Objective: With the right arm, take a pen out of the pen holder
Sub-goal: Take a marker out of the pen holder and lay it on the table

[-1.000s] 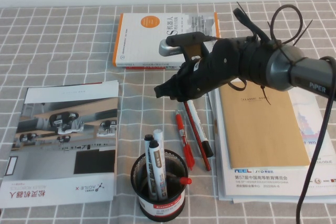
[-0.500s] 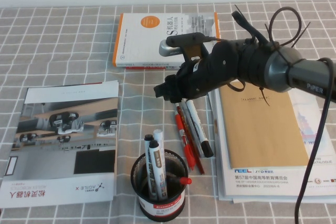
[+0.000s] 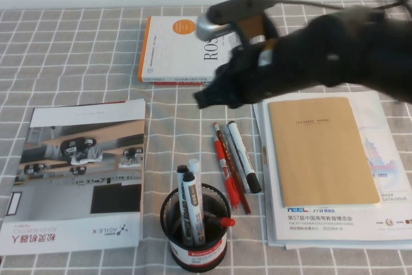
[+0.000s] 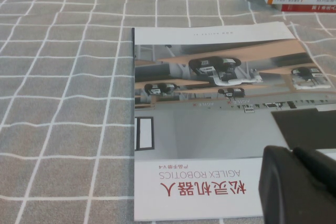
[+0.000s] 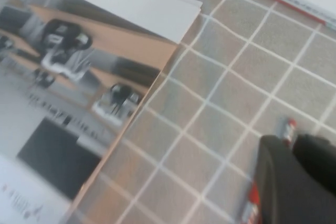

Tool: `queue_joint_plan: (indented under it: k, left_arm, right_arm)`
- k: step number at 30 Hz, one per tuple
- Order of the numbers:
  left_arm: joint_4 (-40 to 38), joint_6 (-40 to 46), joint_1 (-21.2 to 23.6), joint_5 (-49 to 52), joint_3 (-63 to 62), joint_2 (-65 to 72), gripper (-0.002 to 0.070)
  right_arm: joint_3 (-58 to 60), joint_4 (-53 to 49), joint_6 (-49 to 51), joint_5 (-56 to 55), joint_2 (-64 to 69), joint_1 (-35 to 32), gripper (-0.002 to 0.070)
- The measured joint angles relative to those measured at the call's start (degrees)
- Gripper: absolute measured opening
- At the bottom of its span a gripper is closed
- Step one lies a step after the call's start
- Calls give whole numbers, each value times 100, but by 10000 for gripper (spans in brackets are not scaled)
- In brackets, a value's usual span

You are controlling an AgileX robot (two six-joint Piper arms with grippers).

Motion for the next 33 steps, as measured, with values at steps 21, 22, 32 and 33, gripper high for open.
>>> queue_joint_plan:
  k: [21,22,32,33]
  left_arm:
    - [0,0,0,0,0,0,-3]
    - [0,0,0,0,0,0,-3]
    - [0,0,0,0,0,0,-3]
    - [0,0,0,0,0,0,-3]
  right_arm:
    - [3710,-752,-4,1631,-5085,25,-12]
    - [3764,-808,-4,1819,-5201,25,-12]
    - [5160,-1750,999,1067,-5954,-275,-12]
    - [5425,-1808,1040,763,-6121,-497,-12]
